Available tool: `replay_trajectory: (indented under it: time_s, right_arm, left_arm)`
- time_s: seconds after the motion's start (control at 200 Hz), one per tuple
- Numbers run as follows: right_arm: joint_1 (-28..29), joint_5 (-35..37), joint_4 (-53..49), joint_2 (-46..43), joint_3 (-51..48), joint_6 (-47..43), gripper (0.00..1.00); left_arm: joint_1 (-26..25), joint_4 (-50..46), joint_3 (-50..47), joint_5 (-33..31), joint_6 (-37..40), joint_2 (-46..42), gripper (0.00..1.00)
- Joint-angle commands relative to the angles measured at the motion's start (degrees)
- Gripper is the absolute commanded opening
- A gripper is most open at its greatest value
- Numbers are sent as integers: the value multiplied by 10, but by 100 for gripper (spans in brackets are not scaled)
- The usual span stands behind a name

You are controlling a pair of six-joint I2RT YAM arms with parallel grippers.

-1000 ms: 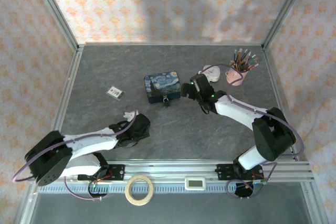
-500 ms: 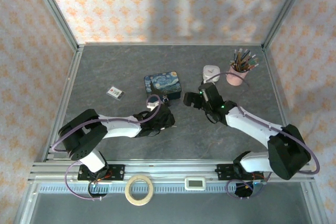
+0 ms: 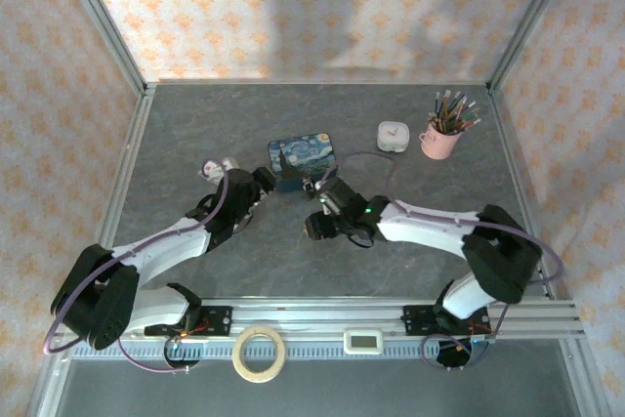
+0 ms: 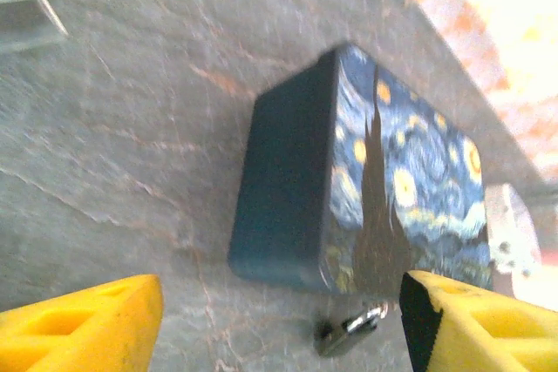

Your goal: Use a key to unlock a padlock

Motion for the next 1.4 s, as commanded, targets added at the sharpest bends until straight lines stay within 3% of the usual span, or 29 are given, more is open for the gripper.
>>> replay_trajectory:
  time_s: [0.0, 0.19, 0.656, 0.906, 1.116, 1.396]
  right_arm:
    - [25, 64, -60, 49, 40, -7, 49]
    - [35, 130, -91, 91, 66, 43, 39]
    - [34, 132, -63, 134, 51, 113, 27]
    - [22, 144, -44, 127, 45, 72, 0]
    - [-17, 47, 28, 60, 3, -2, 0]
    - [-54, -35, 75, -2, -28, -4, 0]
  left_arm:
    - [22, 56, -34, -2, -4, -28, 73]
    - [30, 62, -63, -2, -10, -51, 73]
    - [35, 79, -78, 3, -10, -52, 73]
    - [36, 84, -87, 28, -13, -60, 73]
    - [23, 171, -136, 104, -89, -55, 68]
    - [-91, 247, -149, 50, -166, -19, 66]
